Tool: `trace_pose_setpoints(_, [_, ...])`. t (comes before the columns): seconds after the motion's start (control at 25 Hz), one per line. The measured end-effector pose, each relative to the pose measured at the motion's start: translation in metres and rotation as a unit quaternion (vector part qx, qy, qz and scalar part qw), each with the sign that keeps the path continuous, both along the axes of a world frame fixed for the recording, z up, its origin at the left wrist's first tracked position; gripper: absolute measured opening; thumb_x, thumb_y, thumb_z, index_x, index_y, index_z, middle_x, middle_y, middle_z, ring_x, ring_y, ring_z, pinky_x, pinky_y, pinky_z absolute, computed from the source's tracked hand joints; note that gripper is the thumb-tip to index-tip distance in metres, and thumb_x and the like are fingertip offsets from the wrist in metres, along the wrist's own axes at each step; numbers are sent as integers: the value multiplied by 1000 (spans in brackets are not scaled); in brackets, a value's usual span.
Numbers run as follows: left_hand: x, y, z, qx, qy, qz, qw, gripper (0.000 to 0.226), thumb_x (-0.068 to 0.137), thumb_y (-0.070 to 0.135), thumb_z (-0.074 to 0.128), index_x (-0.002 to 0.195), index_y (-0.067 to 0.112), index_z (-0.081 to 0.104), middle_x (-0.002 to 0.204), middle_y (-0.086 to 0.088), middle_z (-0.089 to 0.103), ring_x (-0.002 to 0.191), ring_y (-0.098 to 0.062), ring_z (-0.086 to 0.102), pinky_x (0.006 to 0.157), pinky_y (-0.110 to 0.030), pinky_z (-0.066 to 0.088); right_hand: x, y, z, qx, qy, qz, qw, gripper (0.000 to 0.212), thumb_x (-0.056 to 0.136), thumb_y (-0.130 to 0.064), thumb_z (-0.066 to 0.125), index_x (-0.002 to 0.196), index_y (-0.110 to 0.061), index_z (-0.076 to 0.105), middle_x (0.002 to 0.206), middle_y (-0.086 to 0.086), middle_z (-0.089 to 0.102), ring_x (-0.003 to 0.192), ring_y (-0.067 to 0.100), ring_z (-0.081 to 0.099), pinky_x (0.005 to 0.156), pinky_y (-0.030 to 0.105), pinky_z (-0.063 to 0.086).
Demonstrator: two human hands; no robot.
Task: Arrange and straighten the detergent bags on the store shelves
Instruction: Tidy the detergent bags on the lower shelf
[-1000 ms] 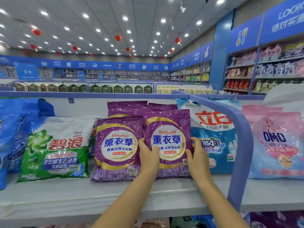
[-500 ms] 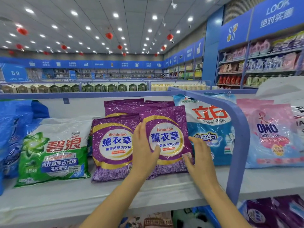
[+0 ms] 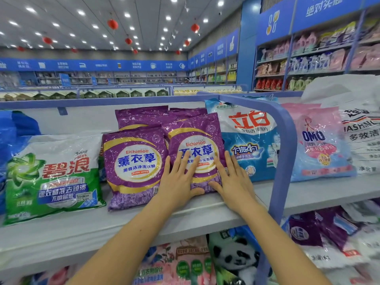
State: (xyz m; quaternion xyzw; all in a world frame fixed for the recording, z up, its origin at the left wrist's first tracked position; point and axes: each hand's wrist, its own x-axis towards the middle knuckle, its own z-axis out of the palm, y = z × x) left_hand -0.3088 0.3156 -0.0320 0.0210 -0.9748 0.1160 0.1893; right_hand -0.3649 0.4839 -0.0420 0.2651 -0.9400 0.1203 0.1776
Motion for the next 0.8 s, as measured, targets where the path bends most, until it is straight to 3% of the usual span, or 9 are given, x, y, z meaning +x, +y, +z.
trace_pose_setpoints(0.24, [17,12,5,31,28,11,999,88,90,57,41,147,21,-15,156,-10,-15,144,-28,-14,114,-49,-7,14,-6,6,-16,-3,-31,999,74,94,-47,39,147,-29,-9,157,6,-14,145,25,-8,116,42,8])
trace_pose_setpoints(0.44, [15,6,3,15,-8,24,1000,78,94,54,34,147,26,-15,157,-11,-12,144,-30,-10,114,-50,-4,20,-10,4,-26,-4,-29,999,63,96,-34,45,148,-32,10,158,3,-5,144,25,5,113,43,18])
trace_pose_setpoints(0.68, [20,13,9,30,-3,12,999,79,94,50,39,148,22,-11,157,-12,-8,145,-30,-5,115,-49,1,34,-6,10,-92,6,-16,996,53,97,-32,42,146,-28,22,158,5,6,144,23,8,114,40,13])
trace_pose_setpoints(0.8, [38,24,9,112,116,-77,984,64,93,35,51,146,14,22,152,-16,24,140,-33,24,112,-48,20,46,5,6,-126,33,9,991,48,99,-29,38,145,-25,27,156,5,15,144,23,11,114,40,14])
